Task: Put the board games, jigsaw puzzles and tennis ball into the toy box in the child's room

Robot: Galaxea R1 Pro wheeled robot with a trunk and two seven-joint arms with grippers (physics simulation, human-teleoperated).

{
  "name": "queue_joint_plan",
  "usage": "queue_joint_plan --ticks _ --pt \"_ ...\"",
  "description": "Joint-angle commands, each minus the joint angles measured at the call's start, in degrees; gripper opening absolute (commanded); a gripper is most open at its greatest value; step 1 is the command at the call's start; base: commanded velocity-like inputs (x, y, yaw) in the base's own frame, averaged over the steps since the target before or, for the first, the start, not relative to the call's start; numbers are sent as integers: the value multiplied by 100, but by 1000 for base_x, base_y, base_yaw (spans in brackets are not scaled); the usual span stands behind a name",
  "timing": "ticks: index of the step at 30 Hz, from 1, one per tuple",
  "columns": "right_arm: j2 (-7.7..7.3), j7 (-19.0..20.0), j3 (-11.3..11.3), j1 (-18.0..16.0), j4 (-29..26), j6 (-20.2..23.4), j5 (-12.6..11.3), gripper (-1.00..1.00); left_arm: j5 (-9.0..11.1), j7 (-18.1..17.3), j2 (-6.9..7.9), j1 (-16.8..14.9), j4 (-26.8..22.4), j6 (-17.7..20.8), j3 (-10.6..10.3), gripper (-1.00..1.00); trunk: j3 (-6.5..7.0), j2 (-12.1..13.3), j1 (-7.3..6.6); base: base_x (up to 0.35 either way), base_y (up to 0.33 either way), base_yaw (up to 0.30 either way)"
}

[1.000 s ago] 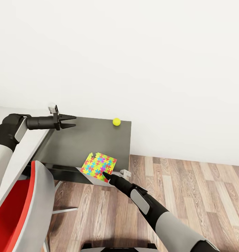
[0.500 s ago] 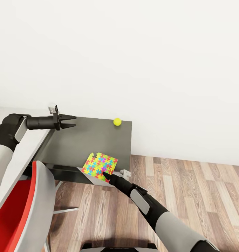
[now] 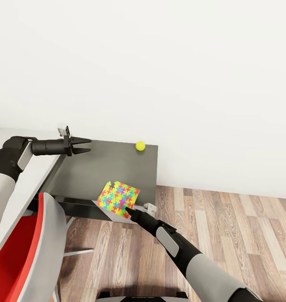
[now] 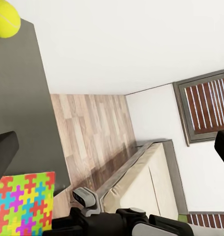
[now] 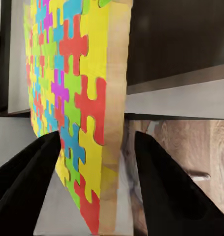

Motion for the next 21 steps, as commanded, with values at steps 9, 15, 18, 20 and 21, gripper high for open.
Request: queue_joint_plan --ticks 9,15,18,20,21 --pt "0 22 11 -5 5 29 -65 -100 14 -19 8 -5 1 53 -25 100 -8 -10 3 0 0 0" --pt "0 34 5 -5 5 29 -65 -100 13 -21 8 -1 1 53 -25 100 -8 -10 3 0 0 0" --pt "0 35 5 -6 5 29 -65 -100 10 -23 1 -1 1 53 -28 100 -8 -10 3 0 0 0" --pt "0 36 5 -6 5 29 -65 -100 0 -22 0 -2 1 53 -32 100 -8 -10 3 0 0 0" --pt "0 36 6 -6 5 29 -65 -100 -5 -19 0 0 1 53 -29 100 -8 -10 3 0 0 0"
